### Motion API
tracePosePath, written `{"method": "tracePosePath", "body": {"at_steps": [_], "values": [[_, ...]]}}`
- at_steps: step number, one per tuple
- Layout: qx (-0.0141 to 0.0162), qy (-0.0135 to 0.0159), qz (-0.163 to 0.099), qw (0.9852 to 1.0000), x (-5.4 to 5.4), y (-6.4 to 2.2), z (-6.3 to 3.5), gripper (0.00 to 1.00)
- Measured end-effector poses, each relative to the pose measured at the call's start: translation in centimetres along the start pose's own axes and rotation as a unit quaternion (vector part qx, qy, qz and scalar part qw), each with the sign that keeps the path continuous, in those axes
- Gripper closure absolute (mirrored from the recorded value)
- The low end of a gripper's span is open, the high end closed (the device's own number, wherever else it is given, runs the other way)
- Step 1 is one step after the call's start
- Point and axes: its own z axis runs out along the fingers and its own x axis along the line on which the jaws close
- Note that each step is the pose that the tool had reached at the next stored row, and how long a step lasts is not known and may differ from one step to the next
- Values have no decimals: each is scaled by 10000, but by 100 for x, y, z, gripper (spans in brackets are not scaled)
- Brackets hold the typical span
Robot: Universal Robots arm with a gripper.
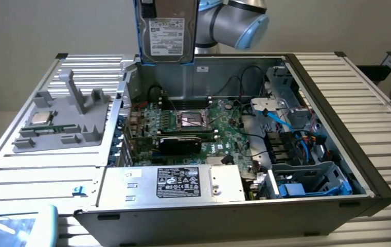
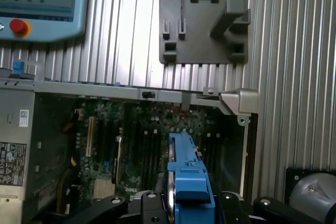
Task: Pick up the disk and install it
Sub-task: 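Pick up the disk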
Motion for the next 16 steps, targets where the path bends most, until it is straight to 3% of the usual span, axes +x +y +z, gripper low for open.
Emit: {"method": "tracePosePath", "body": {"at_steps": [8, 10, 16], "values": [[0, 0, 0, 10000, 206, -149, -9, 63], [0, 0, 0, 10000, 222, -186, -11, 63], [0, 0, 0, 10000, 224, -189, -11, 63]]}}
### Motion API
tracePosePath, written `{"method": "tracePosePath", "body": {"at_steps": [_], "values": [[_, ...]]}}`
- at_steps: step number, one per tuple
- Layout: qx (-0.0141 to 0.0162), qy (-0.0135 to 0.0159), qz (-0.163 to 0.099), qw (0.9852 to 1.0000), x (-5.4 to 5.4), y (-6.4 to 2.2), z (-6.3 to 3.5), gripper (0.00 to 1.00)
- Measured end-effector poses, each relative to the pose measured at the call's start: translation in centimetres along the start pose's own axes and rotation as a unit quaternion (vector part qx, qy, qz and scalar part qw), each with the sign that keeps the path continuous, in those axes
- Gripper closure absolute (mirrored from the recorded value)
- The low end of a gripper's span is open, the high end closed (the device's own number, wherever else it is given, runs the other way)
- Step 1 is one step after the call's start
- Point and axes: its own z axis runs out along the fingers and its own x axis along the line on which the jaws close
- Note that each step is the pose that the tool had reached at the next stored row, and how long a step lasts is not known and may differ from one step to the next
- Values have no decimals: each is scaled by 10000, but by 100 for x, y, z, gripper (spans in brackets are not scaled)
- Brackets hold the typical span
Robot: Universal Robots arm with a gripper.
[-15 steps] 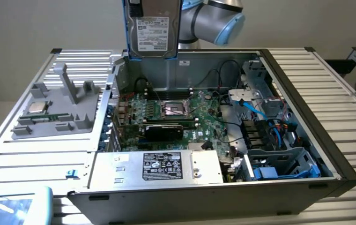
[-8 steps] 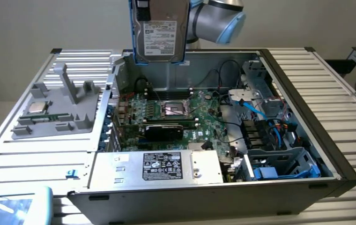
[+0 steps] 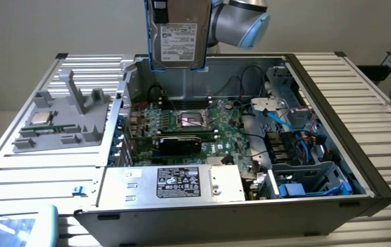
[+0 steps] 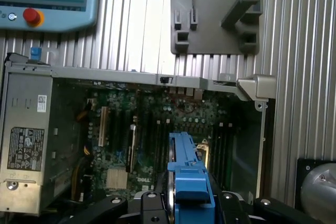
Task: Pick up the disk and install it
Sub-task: 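Pick up the disk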
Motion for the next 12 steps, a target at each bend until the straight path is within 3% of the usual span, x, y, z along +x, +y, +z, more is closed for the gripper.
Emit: {"method": "tracePosePath", "body": {"at_steps": [3, 8, 12], "values": [[0, 0, -1, 10000, 2, -19, -1, 63], [0, 1, 0, 10000, 41, -152, -6, 63], [-2, 28, 1, 10000, 87, -190, -8, 63]]}}
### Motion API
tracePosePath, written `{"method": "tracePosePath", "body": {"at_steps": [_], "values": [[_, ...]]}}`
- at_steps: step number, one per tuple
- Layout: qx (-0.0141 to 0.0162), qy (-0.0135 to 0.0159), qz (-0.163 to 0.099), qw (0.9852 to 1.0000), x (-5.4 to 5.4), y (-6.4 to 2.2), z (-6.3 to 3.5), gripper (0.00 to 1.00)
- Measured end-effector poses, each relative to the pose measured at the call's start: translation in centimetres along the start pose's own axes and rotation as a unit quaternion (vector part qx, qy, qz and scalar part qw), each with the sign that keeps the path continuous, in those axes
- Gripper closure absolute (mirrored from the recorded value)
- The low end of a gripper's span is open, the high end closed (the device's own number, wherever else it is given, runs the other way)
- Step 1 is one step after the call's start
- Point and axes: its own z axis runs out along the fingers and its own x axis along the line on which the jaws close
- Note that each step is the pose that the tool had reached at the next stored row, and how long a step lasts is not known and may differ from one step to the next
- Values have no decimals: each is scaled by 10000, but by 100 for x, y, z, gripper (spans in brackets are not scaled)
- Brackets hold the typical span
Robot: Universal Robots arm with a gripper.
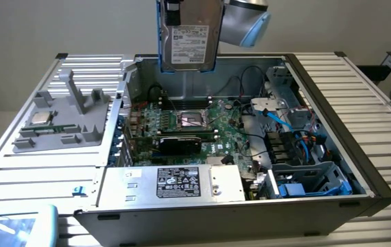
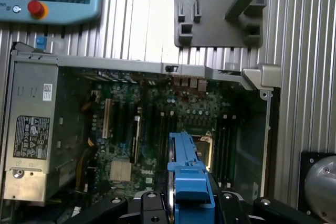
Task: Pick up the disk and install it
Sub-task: 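Pick up the disk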
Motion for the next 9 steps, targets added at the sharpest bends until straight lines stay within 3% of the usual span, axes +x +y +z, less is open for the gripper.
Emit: {"method": "tracePosePath", "body": {"at_steps": [1, 3, 4, 9], "values": [[-1, 14, 1, 10000, 11, -11, 0, 63], [-6, 81, 3, 10000, 25, -34, -2, 63], [-6, 98, 3, 10000, 32, -46, -2, 63], [-8, 117, 4, 9999, 91, -122, -2, 63]]}}
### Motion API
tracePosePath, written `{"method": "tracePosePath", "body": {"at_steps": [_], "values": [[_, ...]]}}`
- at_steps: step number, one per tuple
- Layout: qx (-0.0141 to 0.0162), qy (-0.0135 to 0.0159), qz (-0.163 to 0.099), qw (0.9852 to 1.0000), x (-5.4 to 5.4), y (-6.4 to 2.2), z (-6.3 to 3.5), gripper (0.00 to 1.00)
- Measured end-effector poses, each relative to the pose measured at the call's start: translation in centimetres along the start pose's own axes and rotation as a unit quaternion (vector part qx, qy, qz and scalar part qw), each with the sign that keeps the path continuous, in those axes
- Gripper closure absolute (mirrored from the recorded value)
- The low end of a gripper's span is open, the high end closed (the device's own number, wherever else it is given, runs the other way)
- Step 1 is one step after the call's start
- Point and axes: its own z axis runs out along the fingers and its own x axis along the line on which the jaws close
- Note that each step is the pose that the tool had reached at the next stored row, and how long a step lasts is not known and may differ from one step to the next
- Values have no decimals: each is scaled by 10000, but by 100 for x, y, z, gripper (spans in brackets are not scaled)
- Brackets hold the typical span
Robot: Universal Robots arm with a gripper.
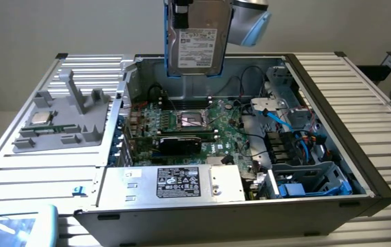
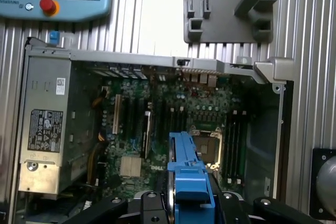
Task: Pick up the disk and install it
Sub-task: 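Pick up the disk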
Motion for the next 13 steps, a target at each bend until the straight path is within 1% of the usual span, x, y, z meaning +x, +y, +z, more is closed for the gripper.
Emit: {"method": "tracePosePath", "body": {"at_steps": [4, 7, 13], "values": [[-1, 8, 0, 10000, 25, -109, -2, 63], [-2, 10, 0, 10000, 40, -226, -4, 63], [-27, 9, 0, 10000, 109, -453, -11, 63]]}}
